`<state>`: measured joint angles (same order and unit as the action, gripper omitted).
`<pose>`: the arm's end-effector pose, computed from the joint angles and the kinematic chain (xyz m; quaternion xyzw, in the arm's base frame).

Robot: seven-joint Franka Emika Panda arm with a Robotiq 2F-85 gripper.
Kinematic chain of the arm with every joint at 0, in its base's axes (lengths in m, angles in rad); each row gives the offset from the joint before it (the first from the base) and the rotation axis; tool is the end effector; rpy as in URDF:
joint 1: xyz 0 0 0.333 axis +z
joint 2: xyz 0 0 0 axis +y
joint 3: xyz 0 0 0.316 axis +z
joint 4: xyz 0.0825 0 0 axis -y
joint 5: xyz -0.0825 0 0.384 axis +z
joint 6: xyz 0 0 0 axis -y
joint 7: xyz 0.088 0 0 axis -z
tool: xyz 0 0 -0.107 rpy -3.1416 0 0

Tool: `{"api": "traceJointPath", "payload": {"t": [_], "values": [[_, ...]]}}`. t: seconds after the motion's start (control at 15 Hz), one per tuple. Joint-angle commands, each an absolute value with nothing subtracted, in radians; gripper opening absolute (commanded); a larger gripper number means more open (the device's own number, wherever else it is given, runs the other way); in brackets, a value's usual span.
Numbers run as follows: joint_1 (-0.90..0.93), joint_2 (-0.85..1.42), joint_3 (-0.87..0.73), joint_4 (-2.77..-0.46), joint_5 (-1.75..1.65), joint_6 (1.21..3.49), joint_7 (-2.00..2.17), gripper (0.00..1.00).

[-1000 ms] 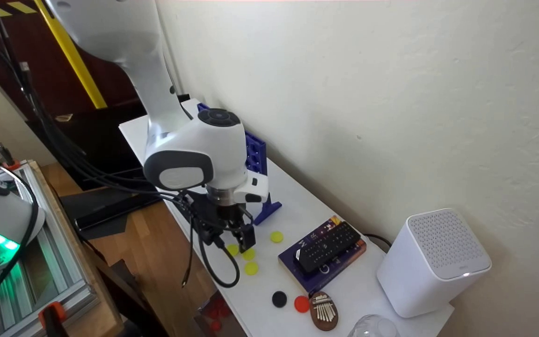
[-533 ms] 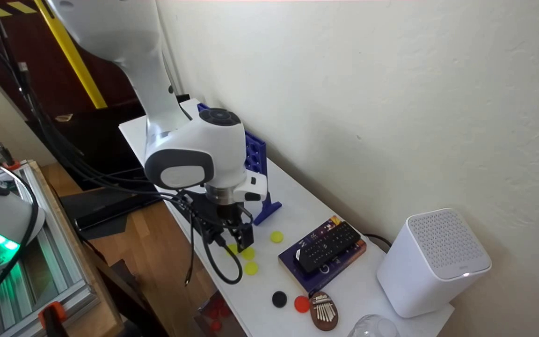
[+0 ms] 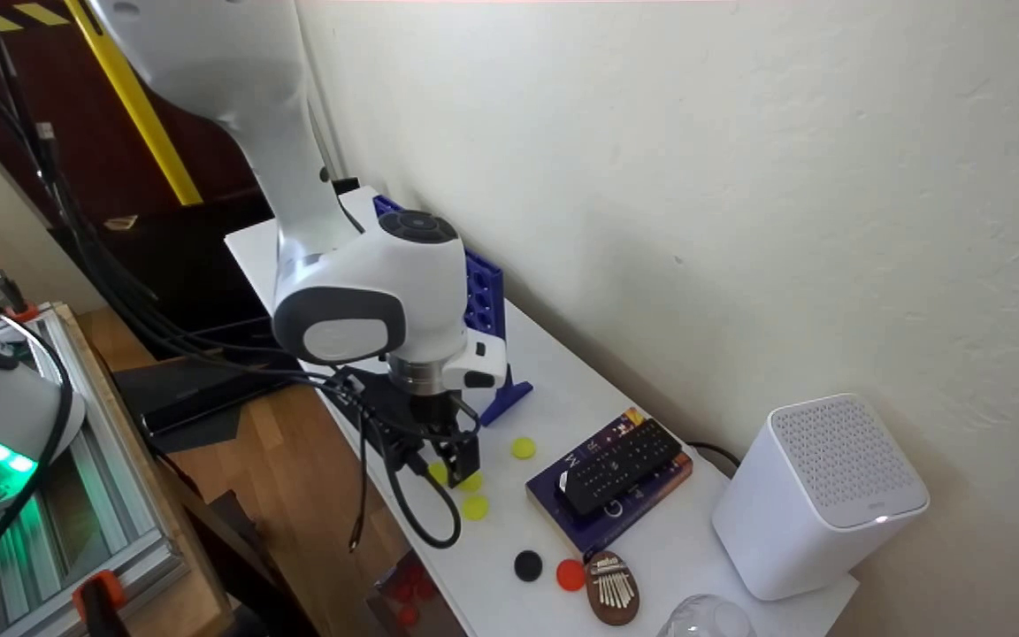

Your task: Put one yellow chip inside the blue gameboard.

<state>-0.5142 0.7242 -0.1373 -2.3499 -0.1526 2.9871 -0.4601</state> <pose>0.3638 -0.2794 0.0256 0.9976 -0.0046 -0.0657 0.0234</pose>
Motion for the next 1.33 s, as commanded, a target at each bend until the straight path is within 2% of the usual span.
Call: {"api": "traceJointPath", "payload": {"t": [0.0, 0.07, 0.33, 0.73, 1.0, 1.27], "values": [[-0.494, 0.738, -0.162, -2.334, -0.186, 2.977, -0.451, 0.68], [-0.491, 0.739, -0.165, -2.333, -0.187, 2.978, -0.450, 0.85], [-0.493, 0.745, -0.163, -2.326, -0.185, 2.985, -0.451, 1.00], [-0.510, 0.751, -0.153, -2.316, -0.181, 2.982, -0.457, 0.96], [-0.518, 0.721, -0.141, -2.347, -0.186, 2.999, -0.470, 1.00], [-0.502, 0.726, -0.142, -2.342, -0.186, 2.989, -0.463, 0.99]]}}
